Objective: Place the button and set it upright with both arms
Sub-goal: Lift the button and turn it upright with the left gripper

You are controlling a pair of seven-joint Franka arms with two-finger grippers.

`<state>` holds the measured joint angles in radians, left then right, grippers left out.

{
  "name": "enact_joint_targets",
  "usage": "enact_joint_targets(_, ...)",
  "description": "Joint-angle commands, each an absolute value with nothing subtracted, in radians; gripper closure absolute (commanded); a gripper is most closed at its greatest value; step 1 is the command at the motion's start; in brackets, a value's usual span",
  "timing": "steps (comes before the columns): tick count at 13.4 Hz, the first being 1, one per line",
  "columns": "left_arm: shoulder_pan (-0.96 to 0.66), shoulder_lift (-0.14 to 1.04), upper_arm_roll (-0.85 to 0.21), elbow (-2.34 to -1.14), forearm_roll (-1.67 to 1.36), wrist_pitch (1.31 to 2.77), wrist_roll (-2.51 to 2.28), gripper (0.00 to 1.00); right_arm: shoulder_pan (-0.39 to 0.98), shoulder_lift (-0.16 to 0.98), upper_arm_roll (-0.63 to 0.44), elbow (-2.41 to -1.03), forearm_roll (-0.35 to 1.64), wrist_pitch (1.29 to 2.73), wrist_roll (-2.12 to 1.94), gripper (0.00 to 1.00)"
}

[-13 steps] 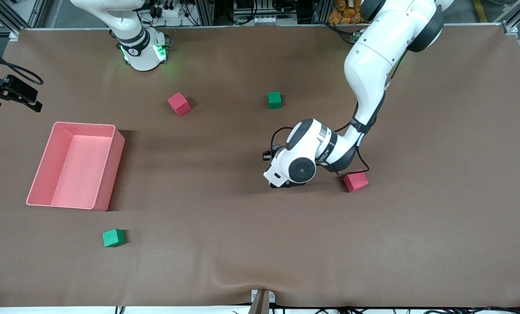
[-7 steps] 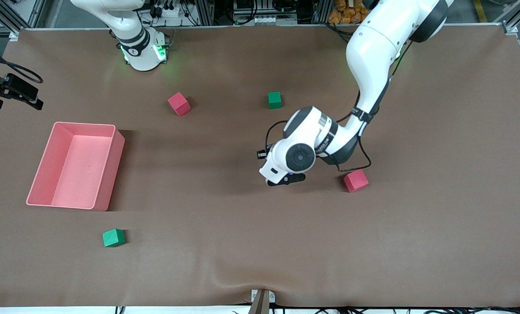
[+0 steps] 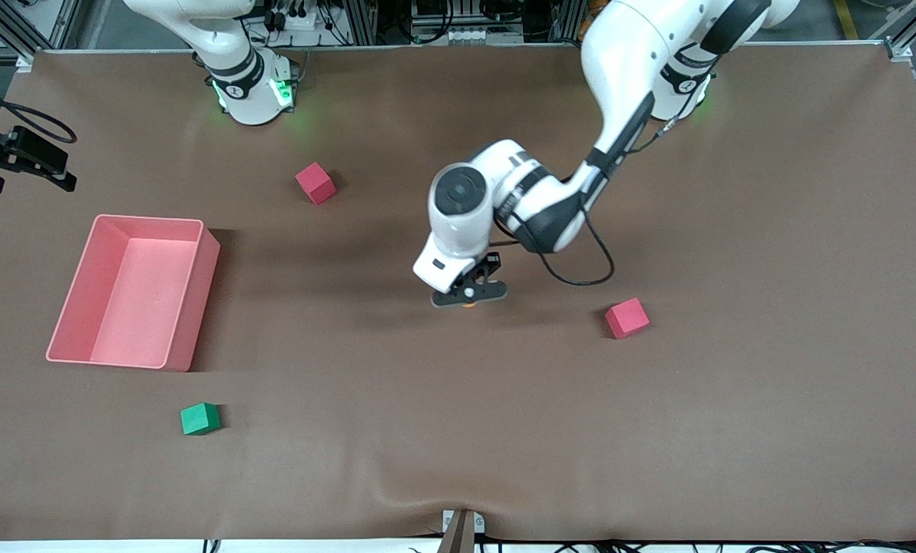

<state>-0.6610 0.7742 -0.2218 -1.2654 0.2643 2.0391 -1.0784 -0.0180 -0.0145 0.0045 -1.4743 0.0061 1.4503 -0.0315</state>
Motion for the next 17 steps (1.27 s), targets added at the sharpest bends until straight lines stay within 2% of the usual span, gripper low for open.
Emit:
enact_joint_targets(1,-0.751,0.770,-0.206,-1.278,0.452,2.059,-1.271,1.00,-0.015,-0.009,0.012,-1.450,-0.009,1.433,-0.043,0.00)
enact_joint_targets(4,-0.833,0.810,-0.207,-1.281,0.710,2.111,-1.519,1.00,-0.018,-0.011,0.011,-1.451,-0.009,1.433,-0.044,0.00)
enact_joint_targets(11,-0.962,0.916,-0.207,-1.296,1.141,2.108,-1.868,1.00,-0.026,-0.011,0.005,-1.456,-0.008,1.433,-0.044,0.00)
enact_joint_targets(17,-1.008,0.977,-0.207,-1.301,1.351,2.102,-2.046,1.00,-0.028,-0.011,0.005,-1.457,0.000,1.433,-0.043,0.00)
